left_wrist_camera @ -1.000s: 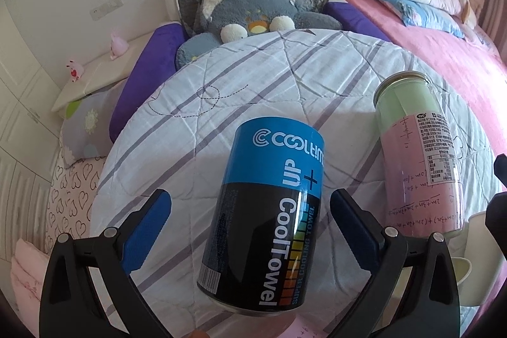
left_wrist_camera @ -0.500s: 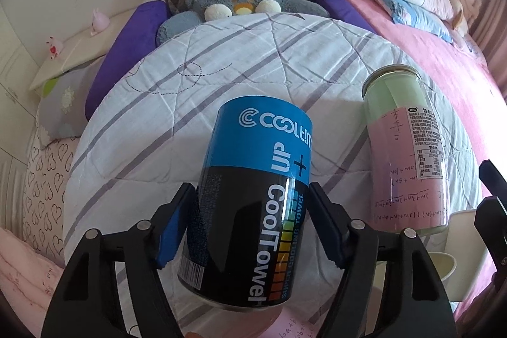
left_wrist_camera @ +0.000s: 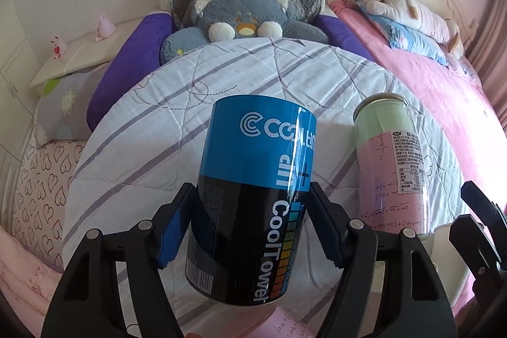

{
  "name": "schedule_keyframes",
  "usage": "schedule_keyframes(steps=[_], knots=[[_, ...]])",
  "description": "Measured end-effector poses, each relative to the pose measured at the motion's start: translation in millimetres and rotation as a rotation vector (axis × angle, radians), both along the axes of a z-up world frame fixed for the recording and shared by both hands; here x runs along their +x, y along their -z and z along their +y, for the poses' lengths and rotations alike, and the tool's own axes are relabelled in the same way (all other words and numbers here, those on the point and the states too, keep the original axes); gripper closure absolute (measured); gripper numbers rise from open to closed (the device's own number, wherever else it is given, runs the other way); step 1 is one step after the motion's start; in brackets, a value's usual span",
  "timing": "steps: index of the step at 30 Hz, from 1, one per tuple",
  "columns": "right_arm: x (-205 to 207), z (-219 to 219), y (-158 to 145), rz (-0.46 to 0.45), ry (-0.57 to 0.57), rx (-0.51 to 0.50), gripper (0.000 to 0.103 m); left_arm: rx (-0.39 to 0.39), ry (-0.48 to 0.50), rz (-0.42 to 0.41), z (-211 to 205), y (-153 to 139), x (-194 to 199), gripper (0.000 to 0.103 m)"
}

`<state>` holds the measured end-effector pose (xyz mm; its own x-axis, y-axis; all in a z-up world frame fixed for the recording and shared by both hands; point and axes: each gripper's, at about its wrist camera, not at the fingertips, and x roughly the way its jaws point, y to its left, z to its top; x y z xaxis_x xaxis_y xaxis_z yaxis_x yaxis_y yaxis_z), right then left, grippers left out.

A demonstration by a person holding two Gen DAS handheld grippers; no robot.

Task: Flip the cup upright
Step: 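Lift the held can off the quilt with the left tool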

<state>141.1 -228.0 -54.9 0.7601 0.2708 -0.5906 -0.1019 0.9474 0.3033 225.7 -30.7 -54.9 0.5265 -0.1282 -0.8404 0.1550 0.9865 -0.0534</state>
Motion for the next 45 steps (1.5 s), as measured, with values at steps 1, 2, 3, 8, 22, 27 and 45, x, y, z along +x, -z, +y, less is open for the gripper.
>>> schedule_keyframes(steps=[1, 2, 3, 8, 22, 27, 45], knots=[[0.1, 0.0, 0.0, -0.001, 0.0, 0.0, 0.02, 0.0, -0.003, -0.004, 1.0, -1.0, -0.2, 0.031], [0.2, 0.1, 0.0, 0.001, 0.001, -0.001, 0.02, -0.002, -0.007, -0.008, 2.0, -1.4, -0.5, 0.031], [0.1, 0.3, 0.1, 0.002, 0.0, -0.001, 0.02, -0.003, -0.011, -0.011, 3.6, -1.7, -1.1, 0.032], [-3.0, 1.4, -0.1, -0.001, -0.004, -0.004, 0.02, 0.006, -0.02, -0.009, 6.9, -0.7, 0.9, 0.032], [-3.6, 3.5, 1.1, 0.0, -0.006, -0.006, 0.02, 0.035, -0.016, 0.094, 10.6, 21.2, 11.2, 0.031], [-4.0, 5.4, 0.6, 0.004, -0.014, -0.007, 0.02, 0.031, -0.01, 0.131, 12.2, 31.6, 9.5, 0.032], [-3.7, 9.3, 1.1, 0.007, -0.021, -0.014, 0.02, -0.005, -0.04, 0.066, 30.4, 5.4, 2.2, 0.033]])
